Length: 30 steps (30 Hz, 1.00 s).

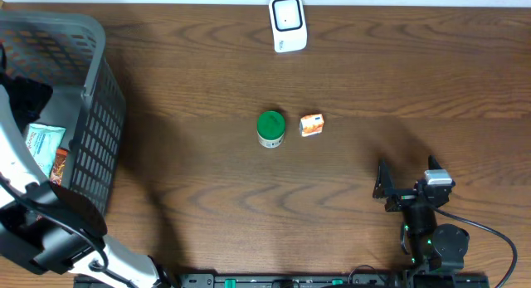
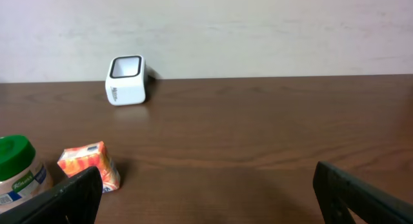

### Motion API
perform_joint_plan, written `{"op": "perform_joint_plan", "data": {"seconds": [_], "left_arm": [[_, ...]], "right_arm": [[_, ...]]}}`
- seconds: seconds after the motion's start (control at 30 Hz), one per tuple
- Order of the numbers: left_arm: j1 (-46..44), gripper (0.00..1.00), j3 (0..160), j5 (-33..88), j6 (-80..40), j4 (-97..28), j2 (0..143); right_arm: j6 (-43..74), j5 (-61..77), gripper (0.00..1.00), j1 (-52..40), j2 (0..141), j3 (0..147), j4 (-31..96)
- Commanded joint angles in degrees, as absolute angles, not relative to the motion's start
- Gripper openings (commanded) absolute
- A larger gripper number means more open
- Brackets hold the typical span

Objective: Scan the item barcode
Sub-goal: 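Reach into the basket and grasp the green Zappy wipes pack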

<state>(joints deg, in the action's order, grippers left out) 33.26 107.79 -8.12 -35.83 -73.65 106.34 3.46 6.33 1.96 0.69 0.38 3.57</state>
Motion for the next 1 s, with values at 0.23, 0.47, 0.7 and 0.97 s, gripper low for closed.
{"op": "perform_joint_plan", "data": {"seconds": [0.23, 0.47, 0.7, 0.97], "left_arm": [[31.59, 0.98, 95.29, -16.32, -42.76, -61.41, 107.09], [30.09, 0.98, 94.06, -21.30, -41.85, -56.40, 111.55], [29.91, 0.98, 94.06, -21.28, -38.96, -51.88, 117.27], [29.91, 0.98, 94.06, -21.28, -33.52, -47.44, 120.90]], "right_arm": [[4.03, 6.07, 0.99, 1.34, 0.49, 0.32, 3.77], [4.03, 6.07, 0.99, 1.34, 0.49, 0.32, 3.77], [4.03, 6.07, 0.99, 1.34, 0.49, 0.32, 3.77], [4.03, 6.07, 0.99, 1.34, 0.49, 0.32, 3.77]]}}
